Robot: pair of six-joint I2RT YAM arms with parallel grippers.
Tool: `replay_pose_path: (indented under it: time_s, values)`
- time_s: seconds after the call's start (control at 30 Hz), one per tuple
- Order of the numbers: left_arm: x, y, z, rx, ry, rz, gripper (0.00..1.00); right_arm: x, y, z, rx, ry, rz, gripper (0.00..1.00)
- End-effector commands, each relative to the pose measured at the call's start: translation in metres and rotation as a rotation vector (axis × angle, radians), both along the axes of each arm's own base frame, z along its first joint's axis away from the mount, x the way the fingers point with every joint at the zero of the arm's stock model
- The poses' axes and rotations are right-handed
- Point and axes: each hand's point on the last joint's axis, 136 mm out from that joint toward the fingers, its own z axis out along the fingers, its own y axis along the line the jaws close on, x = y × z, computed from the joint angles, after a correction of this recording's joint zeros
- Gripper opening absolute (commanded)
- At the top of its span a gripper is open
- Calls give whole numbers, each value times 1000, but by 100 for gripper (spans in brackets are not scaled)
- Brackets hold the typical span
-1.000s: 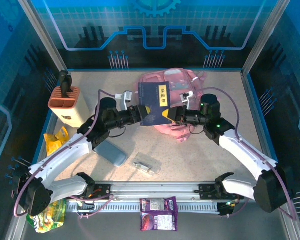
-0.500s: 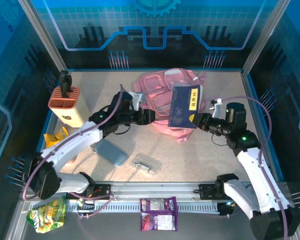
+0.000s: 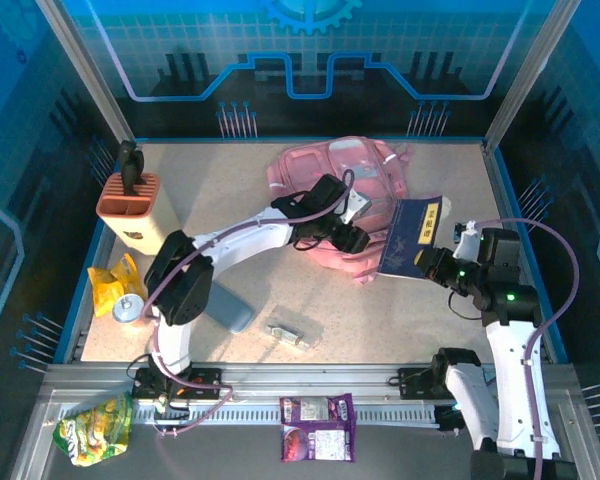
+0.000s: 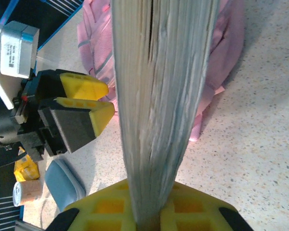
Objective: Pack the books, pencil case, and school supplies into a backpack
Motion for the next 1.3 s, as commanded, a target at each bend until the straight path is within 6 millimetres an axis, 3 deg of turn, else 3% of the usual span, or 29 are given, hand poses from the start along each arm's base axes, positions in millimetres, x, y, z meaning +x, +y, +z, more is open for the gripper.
replay_pose_path:
  time_s: [0.0, 0.17, 0.3, 0.47, 0.6, 0.7, 0.97, 1.17, 1.27]
  values:
    - [9, -7, -7, 40, -24, -40, 59, -1, -5, 4, -22, -20, -4, 11]
    - [9, -18, -30, 77, 22, -105, 60, 0, -4, -5, -20, -2, 7, 12]
    - [16, -11, -53, 162, 28, -78, 58, 2, -2, -8, 1, -4, 12, 12]
    - [11, -7, -63, 190, 54, -86, 37, 6, 0, -11, 18, 2, 22, 11]
    - [13, -1, -51, 183, 20, -60, 12, 8, 2, -13, 30, -2, 35, 11]
    - [16, 7, -35, 170, -13, -15, 1, 7, 7, -10, 48, 5, 61, 10]
    - [27, 31, 30, 116, -140, 149, 0, -10, 10, 3, 34, 9, 87, 10]
    - [38, 56, 94, 20, -203, 299, 0, -27, 18, -2, 80, 37, 94, 10]
    - [31, 59, 127, -71, -198, 302, 0, -32, 32, -3, 179, 54, 131, 10]
